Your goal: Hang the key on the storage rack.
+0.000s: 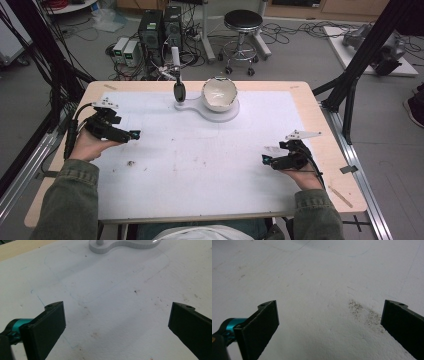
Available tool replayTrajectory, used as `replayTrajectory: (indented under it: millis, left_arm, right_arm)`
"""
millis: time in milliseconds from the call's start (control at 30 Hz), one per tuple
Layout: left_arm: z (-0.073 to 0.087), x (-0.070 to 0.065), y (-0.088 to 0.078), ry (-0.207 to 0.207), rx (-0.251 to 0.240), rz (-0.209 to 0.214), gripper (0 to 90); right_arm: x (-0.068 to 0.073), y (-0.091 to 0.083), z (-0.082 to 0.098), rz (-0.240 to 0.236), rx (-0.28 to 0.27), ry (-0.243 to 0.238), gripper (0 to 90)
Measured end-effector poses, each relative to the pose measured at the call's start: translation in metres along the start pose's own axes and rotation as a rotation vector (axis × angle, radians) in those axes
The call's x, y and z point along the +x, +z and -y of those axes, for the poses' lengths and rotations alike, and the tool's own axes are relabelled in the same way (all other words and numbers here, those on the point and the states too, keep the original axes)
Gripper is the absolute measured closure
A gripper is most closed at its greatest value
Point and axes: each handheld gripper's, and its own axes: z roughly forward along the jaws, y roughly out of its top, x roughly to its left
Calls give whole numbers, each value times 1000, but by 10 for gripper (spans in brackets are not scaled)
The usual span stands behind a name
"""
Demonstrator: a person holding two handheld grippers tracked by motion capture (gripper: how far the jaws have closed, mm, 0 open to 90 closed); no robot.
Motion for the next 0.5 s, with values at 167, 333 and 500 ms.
replayTrajectory:
  millis: [167, 333, 500]
  left_arm:
    - [15, -6, 0, 7, -6, -5, 17]
    - [27, -8, 4, -5, -3, 2, 17]
    - [37, -9, 7, -3, 9, -10, 17]
  right_arm:
    - [0, 0, 0, -4, -2, 2, 6]
    - [1, 1, 0, -3, 3, -4, 6]
    - [1, 1, 0, -3, 10, 2, 6]
